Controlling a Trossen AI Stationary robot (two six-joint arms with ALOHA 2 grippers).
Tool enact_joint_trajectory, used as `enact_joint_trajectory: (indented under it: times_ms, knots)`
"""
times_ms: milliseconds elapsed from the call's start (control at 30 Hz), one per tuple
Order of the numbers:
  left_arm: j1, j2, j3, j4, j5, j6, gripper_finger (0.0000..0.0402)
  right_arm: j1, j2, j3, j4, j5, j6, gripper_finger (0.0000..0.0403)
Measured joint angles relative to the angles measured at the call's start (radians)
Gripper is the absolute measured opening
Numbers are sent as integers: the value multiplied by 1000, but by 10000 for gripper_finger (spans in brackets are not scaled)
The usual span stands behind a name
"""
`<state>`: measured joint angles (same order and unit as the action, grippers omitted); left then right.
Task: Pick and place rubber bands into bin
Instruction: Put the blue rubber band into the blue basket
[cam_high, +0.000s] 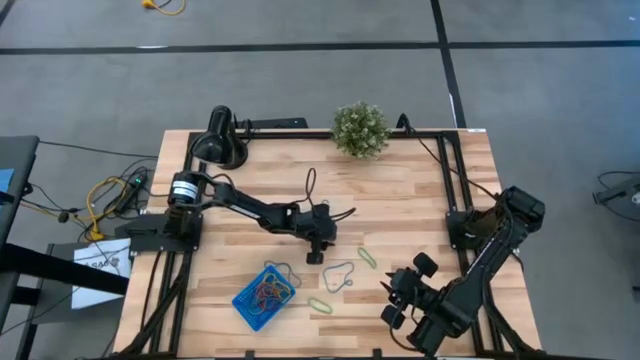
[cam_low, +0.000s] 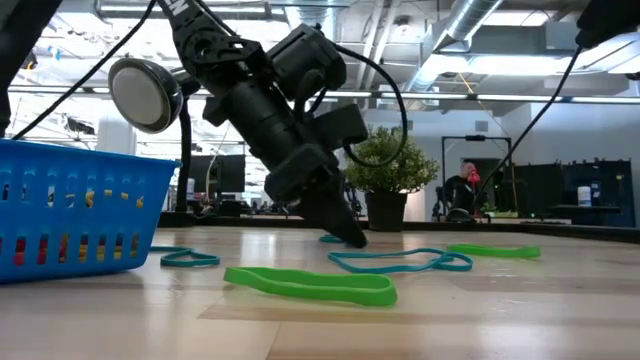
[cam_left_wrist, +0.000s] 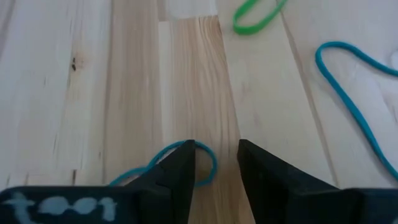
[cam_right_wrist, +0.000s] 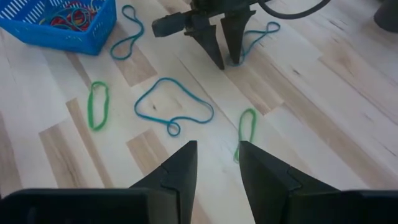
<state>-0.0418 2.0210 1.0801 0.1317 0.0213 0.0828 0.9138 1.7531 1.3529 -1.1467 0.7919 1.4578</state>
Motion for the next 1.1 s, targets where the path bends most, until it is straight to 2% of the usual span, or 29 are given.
enact_joint_trajectory:
  times_ms: [233, 400, 500, 567, 700, 867, 1000, 1100]
  knots:
    - [16, 20, 2, -14, 2, -95, 110, 0, 0, 0, -1, -6, 0, 112]
    - [18, 21, 3, -42, -10, -134, 57, 0, 0, 0, 0, -7, 0, 112]
    - [13, 21, 3, -54, -85, -139, 13, 0, 0, 0, 0, -8, 0, 112]
    - [0, 21, 3, -55, -157, -145, 7, 0, 0, 0, 0, -7, 0, 112]
    - [-9, -10, -2, -71, -163, -148, 1, 0, 0, 0, 0, -7, 0, 112]
    - [-46, -140, -10, -219, -169, -177, 0, 0, 0, 0, -1, -7, 0, 112]
    - [-97, -323, -5, -396, -183, -163, 0, 0, 0, 0, 1, -6, 0, 112]
    - [-153, -480, -7, -482, -191, -216, 0, -7, 0, 0, 2, -5, 0, 112]
